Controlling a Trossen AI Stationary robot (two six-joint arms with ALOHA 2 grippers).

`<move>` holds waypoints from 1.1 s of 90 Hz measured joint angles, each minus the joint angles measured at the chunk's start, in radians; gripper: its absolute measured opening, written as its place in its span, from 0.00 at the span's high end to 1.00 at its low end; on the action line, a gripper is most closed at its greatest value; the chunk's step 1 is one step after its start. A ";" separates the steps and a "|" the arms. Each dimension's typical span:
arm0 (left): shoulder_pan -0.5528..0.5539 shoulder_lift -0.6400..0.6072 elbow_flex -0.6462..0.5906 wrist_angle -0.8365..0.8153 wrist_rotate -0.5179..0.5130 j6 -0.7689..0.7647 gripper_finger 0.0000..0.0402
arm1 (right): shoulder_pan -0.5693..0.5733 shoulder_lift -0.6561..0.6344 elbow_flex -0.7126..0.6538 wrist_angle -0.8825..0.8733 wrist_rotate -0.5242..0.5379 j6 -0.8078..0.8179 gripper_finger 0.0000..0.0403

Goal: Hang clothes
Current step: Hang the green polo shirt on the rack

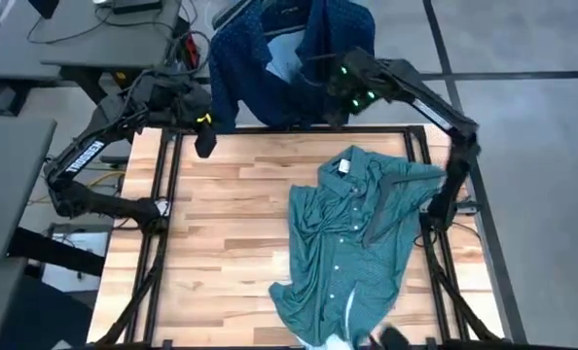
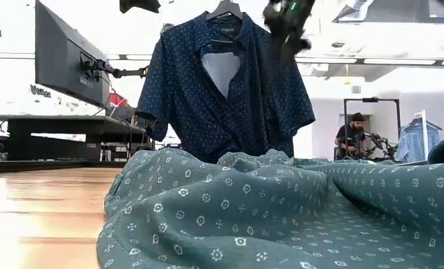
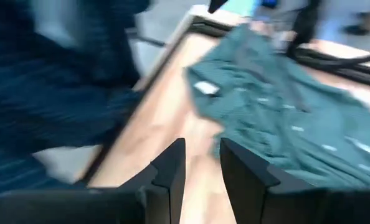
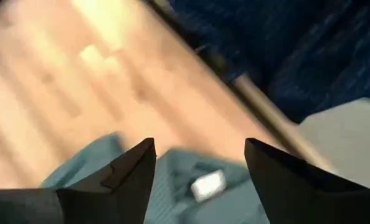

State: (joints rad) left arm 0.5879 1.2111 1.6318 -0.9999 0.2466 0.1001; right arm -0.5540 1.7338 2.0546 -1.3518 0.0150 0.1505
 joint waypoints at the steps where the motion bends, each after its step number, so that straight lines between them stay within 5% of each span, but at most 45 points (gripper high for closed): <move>1: -0.003 0.003 0.000 0.001 0.009 0.001 0.80 | 0.011 -0.012 -0.011 -0.003 0.010 0.010 0.42; 22: -0.081 0.075 0.000 0.018 0.030 0.013 0.80 | 0.208 -0.239 -0.338 0.016 0.223 0.288 0.42; 42: -0.217 0.204 0.000 0.022 0.018 -0.059 0.80 | 0.352 -0.355 -0.721 0.153 0.213 0.464 0.42; 62: -0.390 0.422 0.000 0.073 -0.165 -0.128 0.80 | 0.464 -0.398 -1.043 0.423 0.098 0.481 0.42; 99: -0.559 0.770 -0.001 0.274 -0.167 -0.316 0.80 | 0.582 -0.398 -1.299 0.651 0.051 0.416 0.42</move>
State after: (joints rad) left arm 0.0284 1.9808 1.6306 -0.7262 0.0792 -0.2157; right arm 0.0280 1.3357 0.7552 -0.7007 0.0665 0.5669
